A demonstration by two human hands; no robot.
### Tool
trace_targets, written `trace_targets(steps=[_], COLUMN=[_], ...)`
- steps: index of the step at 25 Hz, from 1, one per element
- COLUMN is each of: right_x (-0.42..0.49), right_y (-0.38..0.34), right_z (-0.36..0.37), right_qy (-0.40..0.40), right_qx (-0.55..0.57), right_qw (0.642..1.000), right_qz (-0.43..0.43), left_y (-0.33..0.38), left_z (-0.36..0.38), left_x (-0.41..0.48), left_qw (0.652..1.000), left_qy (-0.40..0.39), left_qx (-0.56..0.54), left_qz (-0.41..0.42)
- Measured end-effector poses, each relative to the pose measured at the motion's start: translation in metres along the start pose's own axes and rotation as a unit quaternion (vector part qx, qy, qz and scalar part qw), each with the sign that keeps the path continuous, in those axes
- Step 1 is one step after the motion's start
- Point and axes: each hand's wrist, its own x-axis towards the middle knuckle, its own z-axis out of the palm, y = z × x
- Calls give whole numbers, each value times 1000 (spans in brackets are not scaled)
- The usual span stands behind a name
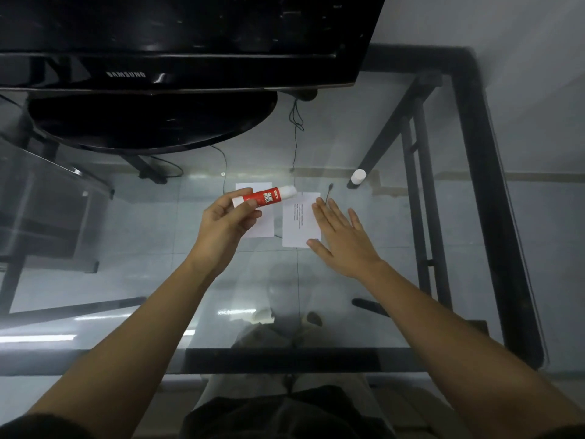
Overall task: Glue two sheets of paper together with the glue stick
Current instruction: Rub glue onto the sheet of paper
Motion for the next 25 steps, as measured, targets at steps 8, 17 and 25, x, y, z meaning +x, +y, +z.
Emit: trace_targets(steps=[8, 17, 25], right_x=[0, 2, 2], right_y=[5, 7, 6], right_z=[7, 5, 5], right_qy=[66, 79, 85], right_qx=[1, 17, 22], right_qw=[998, 997, 996], right_qz=[-4, -4, 2], left_y=[-6, -1, 0], left_z=[23, 18, 19], left_x=[15, 8, 11], left_qw=[961, 889, 793], left_qy=[32, -108, -225], left_qx=[-243, 425, 545], left_qz=[-126, 132, 155])
